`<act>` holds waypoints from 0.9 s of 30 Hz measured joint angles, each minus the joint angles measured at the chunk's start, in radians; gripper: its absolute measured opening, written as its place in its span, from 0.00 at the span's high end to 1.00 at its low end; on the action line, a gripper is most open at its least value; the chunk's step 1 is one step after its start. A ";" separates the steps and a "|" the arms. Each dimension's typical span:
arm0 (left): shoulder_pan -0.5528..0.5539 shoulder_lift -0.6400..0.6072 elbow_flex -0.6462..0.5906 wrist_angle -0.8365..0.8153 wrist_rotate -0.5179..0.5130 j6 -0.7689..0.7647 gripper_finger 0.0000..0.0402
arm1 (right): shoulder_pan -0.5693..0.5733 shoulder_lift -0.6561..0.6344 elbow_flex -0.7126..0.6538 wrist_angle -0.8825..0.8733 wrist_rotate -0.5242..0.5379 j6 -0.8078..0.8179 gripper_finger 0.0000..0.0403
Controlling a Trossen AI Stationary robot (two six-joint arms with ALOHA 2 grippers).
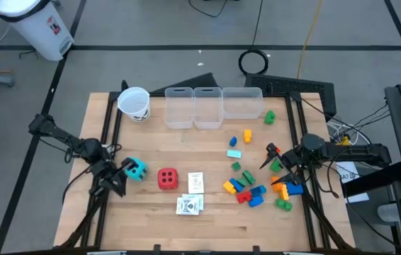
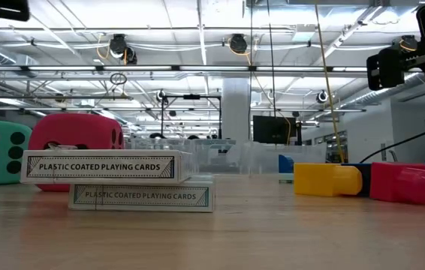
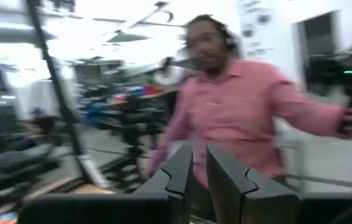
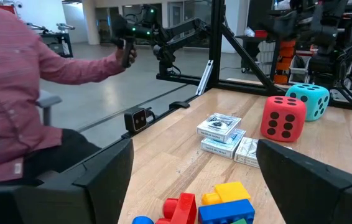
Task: Pick & Place Toys
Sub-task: Put the black deck of cards into the left transparent bin
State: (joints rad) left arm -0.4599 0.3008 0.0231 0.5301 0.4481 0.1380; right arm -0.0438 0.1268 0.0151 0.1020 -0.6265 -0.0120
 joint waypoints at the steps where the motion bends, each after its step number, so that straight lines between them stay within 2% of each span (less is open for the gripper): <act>1: 0.000 0.000 0.000 0.010 -0.036 0.003 0.87 | 0.000 0.000 0.000 0.000 0.000 0.000 0.22; 11: 0.000 0.000 0.000 0.105 -0.286 0.011 0.87 | 0.000 0.000 0.000 0.000 0.000 0.000 0.22; 21: 0.000 0.000 0.000 0.179 -0.318 -0.080 0.87 | 0.000 0.000 0.000 0.000 0.000 0.000 0.22; 27: 0.000 0.000 0.000 0.179 -0.326 -0.060 0.87 | 0.000 0.000 0.000 0.000 0.000 0.000 0.22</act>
State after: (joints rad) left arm -0.4595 0.3008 0.0231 0.7089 0.1225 0.0777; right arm -0.0439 0.1272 0.0148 0.1020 -0.6263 -0.0123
